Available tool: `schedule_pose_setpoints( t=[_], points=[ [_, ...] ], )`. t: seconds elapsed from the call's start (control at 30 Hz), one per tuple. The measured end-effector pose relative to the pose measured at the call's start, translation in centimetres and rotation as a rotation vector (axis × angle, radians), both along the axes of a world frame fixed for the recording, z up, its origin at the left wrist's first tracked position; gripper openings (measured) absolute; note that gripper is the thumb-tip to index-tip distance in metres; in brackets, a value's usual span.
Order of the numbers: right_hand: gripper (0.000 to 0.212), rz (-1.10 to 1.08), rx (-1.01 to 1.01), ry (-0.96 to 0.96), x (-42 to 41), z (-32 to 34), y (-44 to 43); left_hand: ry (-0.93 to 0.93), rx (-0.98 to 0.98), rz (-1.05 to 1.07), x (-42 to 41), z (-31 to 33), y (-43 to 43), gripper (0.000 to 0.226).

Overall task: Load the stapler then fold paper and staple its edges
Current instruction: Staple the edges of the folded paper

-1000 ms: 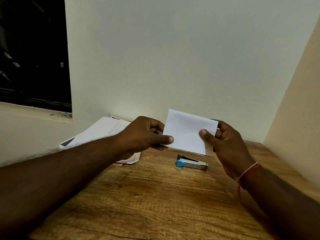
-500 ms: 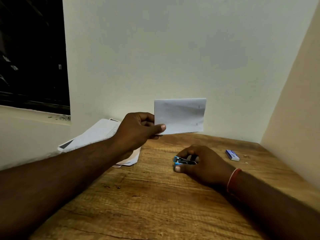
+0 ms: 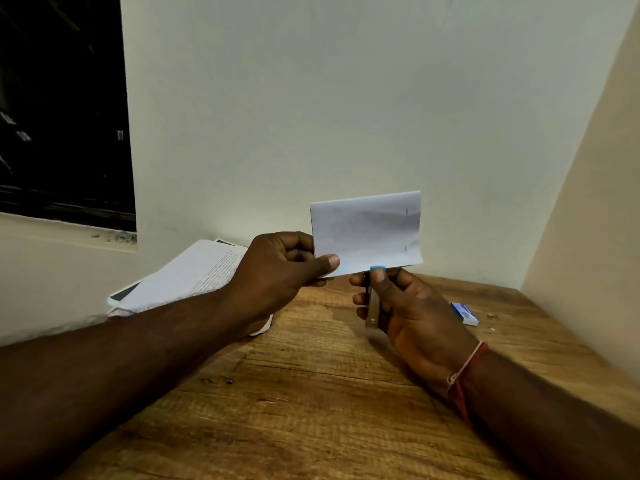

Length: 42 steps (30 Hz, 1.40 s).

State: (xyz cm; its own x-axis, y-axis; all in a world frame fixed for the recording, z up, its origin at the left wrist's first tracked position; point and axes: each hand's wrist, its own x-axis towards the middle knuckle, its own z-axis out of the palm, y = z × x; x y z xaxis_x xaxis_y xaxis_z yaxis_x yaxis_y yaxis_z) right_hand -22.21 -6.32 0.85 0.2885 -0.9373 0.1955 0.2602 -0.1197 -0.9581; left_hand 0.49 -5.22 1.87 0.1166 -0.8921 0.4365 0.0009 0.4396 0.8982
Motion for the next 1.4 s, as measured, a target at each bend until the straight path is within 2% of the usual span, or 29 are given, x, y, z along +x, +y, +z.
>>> schedule_pose_setpoints(
  t=[0.23, 0.4, 0.6, 0.67, 0.97, 1.13, 1.27, 1.4],
  points=[
    [0.034, 0.05, 0.03, -0.081, -0.2, 0.3, 0.1, -0.025, -0.044, 0.038, -0.2, 0.3, 0.4, 0.008],
    [0.05, 0.036, 0.01, -0.137, -0.5, 0.9, 0.1, -0.082, -0.096, 0.113, -0.1, 0.9, 0.7, 0.012],
    [0.024, 0.025, 0.066, -0.209, -1.2, 1.5, -0.1, -0.191, -0.137, 0.182, -0.3, 0.7, 0.7, 0.011],
    [0.023, 0.031, 0.069, -0.2, -1.3, 1.4, -0.1, -0.237, -0.148, 0.2, -0.4, 0.6, 0.7, 0.012],
    [0.031, 0.01, 0.017, -0.097, -0.5, 0.7, 0.4, -0.193, -0.104, 0.138, -1.0, 0.3, 0.9, 0.015],
    [0.039, -0.019, -0.028, -0.069, -0.2, 0.4, 0.5, -0.233, -0.091, 0.134, -1.2, 0.4, 1.4, 0.016],
    [0.053, -0.021, -0.058, -0.035, -0.1, 0.3, 0.4, -0.277, -0.099, 0.148, -1.3, 0.5, 1.7, 0.016],
    [0.055, -0.033, -0.075, -0.026, -0.2, 0.4, 0.6, -0.29, -0.098, 0.15, -1.2, 0.7, 1.9, 0.018]
  ],
)
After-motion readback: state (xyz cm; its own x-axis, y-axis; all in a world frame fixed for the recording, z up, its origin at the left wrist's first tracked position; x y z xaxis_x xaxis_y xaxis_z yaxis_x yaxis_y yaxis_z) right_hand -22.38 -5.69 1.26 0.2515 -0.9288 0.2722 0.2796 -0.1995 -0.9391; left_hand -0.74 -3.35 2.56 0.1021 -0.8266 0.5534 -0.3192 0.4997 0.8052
